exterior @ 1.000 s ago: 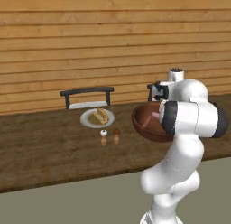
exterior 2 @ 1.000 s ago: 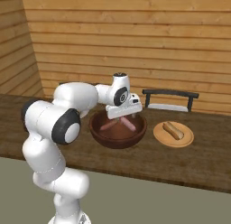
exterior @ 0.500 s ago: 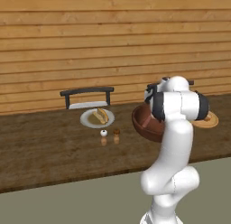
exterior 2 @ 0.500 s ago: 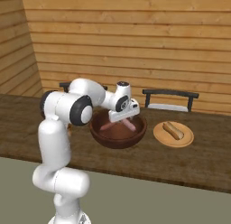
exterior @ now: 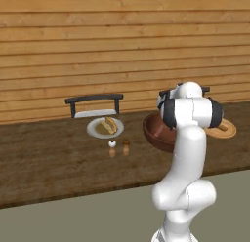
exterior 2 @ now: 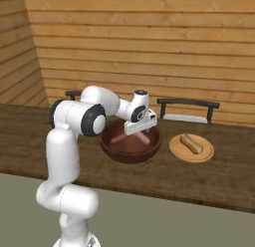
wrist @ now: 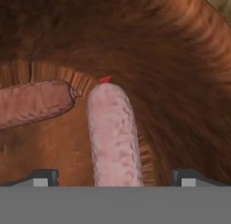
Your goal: Place one bun and one sausage from the bowl on each plate.
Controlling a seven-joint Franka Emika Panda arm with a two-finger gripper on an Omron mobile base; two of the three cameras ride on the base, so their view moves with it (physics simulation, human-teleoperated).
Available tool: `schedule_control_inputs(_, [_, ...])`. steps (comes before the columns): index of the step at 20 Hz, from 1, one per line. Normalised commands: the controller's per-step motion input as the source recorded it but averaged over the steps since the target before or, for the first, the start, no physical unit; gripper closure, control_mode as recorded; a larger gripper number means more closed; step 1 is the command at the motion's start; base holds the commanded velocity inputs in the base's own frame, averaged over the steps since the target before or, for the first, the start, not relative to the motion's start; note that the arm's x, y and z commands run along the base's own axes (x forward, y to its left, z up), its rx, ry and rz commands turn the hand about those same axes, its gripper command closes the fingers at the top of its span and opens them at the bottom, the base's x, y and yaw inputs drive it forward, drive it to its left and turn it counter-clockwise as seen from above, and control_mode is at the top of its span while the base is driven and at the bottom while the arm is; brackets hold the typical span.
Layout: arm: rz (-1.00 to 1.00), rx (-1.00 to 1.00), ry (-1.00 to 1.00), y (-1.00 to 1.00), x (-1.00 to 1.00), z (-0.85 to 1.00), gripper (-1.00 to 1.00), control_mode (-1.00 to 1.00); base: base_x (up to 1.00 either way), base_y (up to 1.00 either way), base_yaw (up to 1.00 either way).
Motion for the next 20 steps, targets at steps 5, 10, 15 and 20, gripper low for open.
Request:
schedule_control_inputs(5, [0.00,0.00,0.00,0.00,0.00,-0.39,-1.00,-1.00,0.00,0.00,0.00])
schedule_control_inputs(10, [0.00,0.00,-0.11,-0.06,-0.61,-0.08,-1.00,-1.00,0.00,0.00,0.00])
schedule_control_inputs(15, [0.00,0.00,-0.15,-0.04,-0.76,-0.14,-1.00,-1.00,0.00,0.00,0.00])
schedule_control_inputs(20, [0.00,0.00,-0.02,0.25,-0.24,-0.20,-1.00,-1.00,0.00,0.00,0.00])
